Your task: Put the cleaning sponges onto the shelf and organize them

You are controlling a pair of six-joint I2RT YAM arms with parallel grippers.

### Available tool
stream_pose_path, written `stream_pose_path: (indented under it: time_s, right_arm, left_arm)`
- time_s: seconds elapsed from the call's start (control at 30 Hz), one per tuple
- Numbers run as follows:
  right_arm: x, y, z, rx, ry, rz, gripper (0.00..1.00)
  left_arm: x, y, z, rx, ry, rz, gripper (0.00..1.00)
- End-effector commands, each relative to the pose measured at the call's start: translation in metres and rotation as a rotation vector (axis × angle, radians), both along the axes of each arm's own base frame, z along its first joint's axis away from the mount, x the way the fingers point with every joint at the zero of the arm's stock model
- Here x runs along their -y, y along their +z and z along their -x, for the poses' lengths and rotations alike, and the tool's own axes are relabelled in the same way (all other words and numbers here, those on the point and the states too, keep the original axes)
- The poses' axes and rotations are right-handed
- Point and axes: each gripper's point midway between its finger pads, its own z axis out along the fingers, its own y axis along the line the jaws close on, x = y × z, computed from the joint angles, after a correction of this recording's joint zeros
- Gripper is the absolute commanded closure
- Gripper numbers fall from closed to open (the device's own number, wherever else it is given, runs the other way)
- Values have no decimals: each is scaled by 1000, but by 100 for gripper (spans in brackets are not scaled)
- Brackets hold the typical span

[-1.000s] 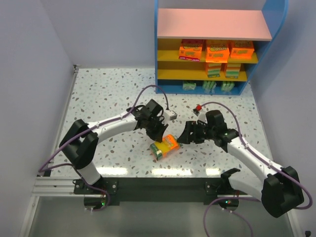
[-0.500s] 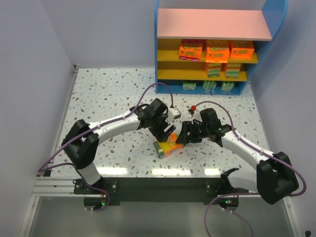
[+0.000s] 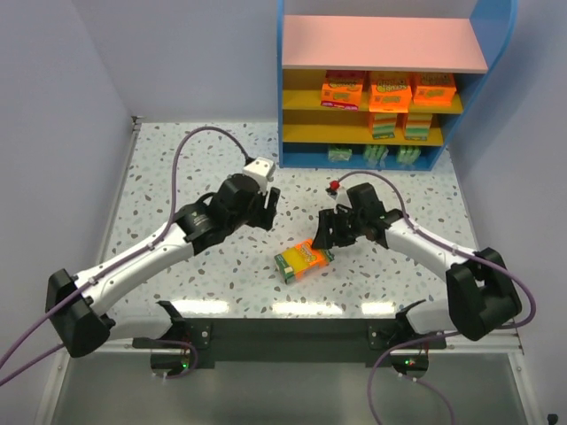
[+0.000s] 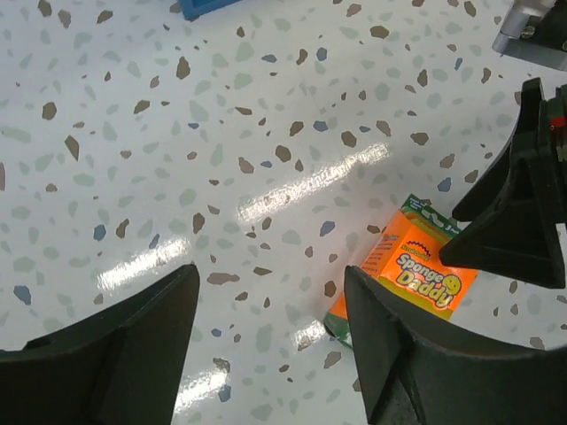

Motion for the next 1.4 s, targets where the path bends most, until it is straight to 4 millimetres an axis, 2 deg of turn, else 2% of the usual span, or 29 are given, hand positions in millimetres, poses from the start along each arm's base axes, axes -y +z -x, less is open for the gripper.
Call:
stream_pose_path:
  time_s: [0.0, 0.07, 0.1, 0.2, 0.3, 0.33, 0.43, 0.57, 0.73, 0.87, 0.93, 0.97, 1.0, 1.07, 1.17, 1.27, 1.3, 1.37]
  right_arm:
    - [-10, 2, -6, 28, 61, 26, 41]
    - [-14, -2, -7, 21, 78, 36, 42]
    - [-17, -11, -4, -7, 92, 51, 43]
    - [-18, -23, -3, -38, 96, 73, 48]
    - [-14, -36, -2, -72, 76, 102, 65]
    - [-12, -39, 0, -86, 65, 113, 78]
    - [-10, -41, 2, -95, 47, 118, 100]
    - [-12, -29, 5, -91, 29, 80, 100]
    - [-12, -14, 10, -85, -13, 38, 100]
    - [-5, 10, -4, -55, -146, -24, 100]
    - [7, 26, -19, -51, -264, -96, 100]
    - [4, 31, -19, -55, -279, -126, 100]
    - [11, 39, -32, -37, -338, -173, 100]
    - [13, 52, -36, -58, -412, -271, 100]
    - [21, 71, -45, -32, -515, -329, 100]
    - [41, 80, -56, 9, -671, -322, 100]
    - [54, 77, -61, 23, -754, -299, 100]
    - [64, 83, -64, 18, -861, -355, 100]
  left_arm:
    - [-23, -32, 4, -52, 156, 40, 30]
    - [-28, -42, 8, -82, 172, 52, 31]
    - [-34, -49, 10, -97, 186, 49, 32]
    - [-41, -55, 14, -108, 206, 69, 34]
    - [-45, -52, 16, -101, 219, 108, 35]
    - [-46, -49, 14, -93, 225, 121, 35]
    - [-54, -50, 14, -93, 242, 127, 36]
    - [-60, -50, 12, -103, 254, 135, 38]
    - [-74, -40, 7, -72, 306, 159, 38]
    - [-87, -32, 5, -47, 362, 178, 38]
    - [-96, -25, 5, -27, 401, 197, 38]
    - [-97, -25, 5, -25, 408, 199, 38]
    - [-100, -21, 5, -12, 418, 210, 38]
    - [-104, -15, 6, 4, 433, 229, 38]
    - [-104, -13, 8, 10, 426, 239, 38]
    - [-103, -18, 10, -3, 414, 241, 38]
    - [-101, -19, 11, -6, 407, 248, 38]
    - [-97, -22, 12, -19, 389, 256, 39]
